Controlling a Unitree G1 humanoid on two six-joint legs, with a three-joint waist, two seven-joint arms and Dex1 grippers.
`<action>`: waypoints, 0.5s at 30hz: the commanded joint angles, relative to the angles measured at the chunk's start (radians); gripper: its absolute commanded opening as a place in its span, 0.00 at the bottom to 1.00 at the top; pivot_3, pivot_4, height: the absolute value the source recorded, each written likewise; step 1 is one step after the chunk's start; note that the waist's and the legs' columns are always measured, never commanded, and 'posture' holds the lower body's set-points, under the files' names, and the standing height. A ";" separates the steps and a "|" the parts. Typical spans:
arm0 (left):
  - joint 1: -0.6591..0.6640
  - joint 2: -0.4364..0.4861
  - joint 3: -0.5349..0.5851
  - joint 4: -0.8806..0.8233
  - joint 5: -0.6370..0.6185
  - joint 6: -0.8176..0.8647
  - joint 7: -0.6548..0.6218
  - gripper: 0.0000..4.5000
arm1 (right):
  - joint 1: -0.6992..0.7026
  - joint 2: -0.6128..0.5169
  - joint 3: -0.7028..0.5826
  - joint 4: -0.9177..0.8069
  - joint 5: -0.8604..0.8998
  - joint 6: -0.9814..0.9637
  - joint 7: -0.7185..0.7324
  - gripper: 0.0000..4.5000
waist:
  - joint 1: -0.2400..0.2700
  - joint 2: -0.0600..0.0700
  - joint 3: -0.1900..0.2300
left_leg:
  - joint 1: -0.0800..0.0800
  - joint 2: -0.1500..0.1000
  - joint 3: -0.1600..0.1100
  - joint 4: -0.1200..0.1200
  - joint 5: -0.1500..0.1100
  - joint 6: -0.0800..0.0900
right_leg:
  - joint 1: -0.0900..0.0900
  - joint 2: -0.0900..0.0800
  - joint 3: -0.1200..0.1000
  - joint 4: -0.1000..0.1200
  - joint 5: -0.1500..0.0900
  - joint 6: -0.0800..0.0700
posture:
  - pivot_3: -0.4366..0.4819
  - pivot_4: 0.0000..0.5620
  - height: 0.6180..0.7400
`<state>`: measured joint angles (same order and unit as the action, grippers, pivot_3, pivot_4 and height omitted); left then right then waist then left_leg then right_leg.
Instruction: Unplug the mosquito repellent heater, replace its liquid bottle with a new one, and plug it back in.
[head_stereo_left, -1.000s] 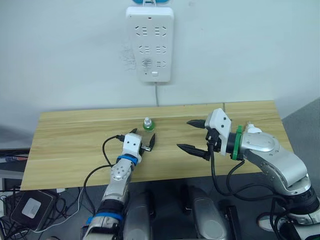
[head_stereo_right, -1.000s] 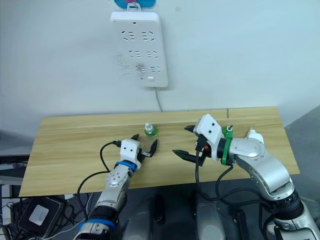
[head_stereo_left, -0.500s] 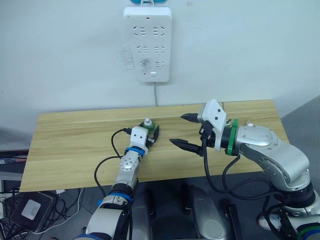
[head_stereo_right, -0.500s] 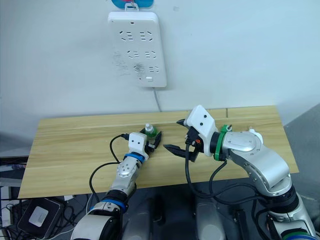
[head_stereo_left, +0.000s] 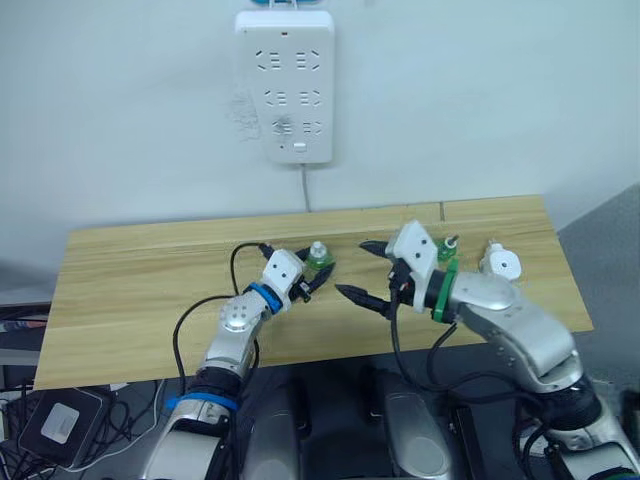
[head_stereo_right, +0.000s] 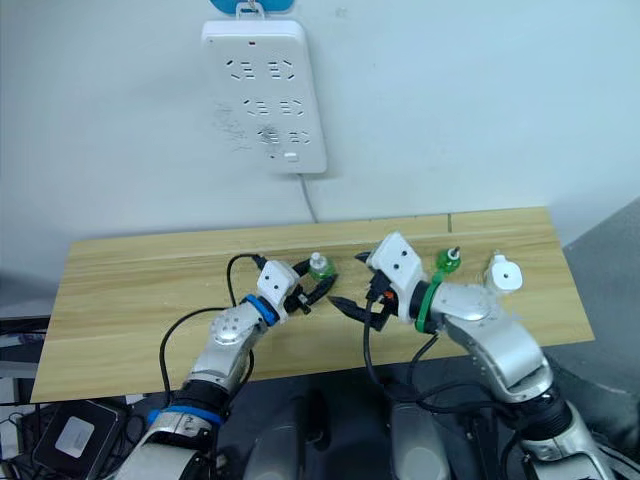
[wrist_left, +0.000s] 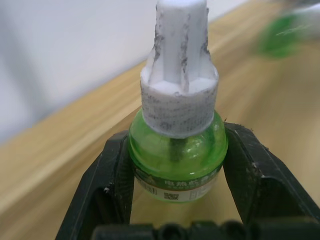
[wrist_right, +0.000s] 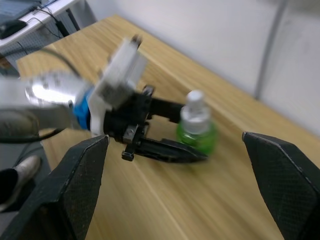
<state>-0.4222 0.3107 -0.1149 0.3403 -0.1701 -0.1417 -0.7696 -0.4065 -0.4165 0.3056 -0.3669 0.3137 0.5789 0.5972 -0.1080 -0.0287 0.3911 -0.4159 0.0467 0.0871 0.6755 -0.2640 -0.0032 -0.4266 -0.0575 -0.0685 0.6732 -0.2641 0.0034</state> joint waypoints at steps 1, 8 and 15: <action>0.007 0.052 -0.012 -0.167 -0.077 0.153 -0.103 0.50 | -0.011 0.062 0.012 0.053 -0.043 -0.119 -0.007 1.00 | 0.003 0.000 0.000 | 0.000 0.000 0.000 0.000 0.000 0.000 | 0.000 0.000 0.000 0.000 0.000 0.000 | 0.29 0.73 1.00; 0.019 0.081 -0.012 -0.250 -0.096 0.253 -0.138 0.50 | -0.007 0.177 -0.027 0.112 -0.067 -0.183 -0.057 1.00 | 0.026 0.001 0.000 | 0.000 0.000 0.000 0.000 0.000 -0.001 | 0.000 0.000 0.000 0.000 0.000 0.000 | 0.28 0.72 1.00; 0.011 0.070 -0.008 -0.261 -0.098 0.274 -0.137 0.50 | 0.012 0.167 -0.011 0.113 -0.085 -0.211 -0.027 0.80 | 0.029 0.001 0.000 | 0.000 0.000 0.000 0.000 0.000 -0.001 | 0.000 0.000 0.000 0.000 0.000 0.000 | 0.26 0.71 1.00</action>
<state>-0.4090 0.3871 -0.1258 0.1226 -0.2537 0.1351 -0.9040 -0.4060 -0.2493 0.2907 -0.2305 0.2358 0.3965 0.5539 -0.0786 -0.0281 0.3915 -0.4162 0.0464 0.0868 0.6757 -0.2638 -0.0039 -0.4268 -0.0573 -0.0684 0.6729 -0.2643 0.0037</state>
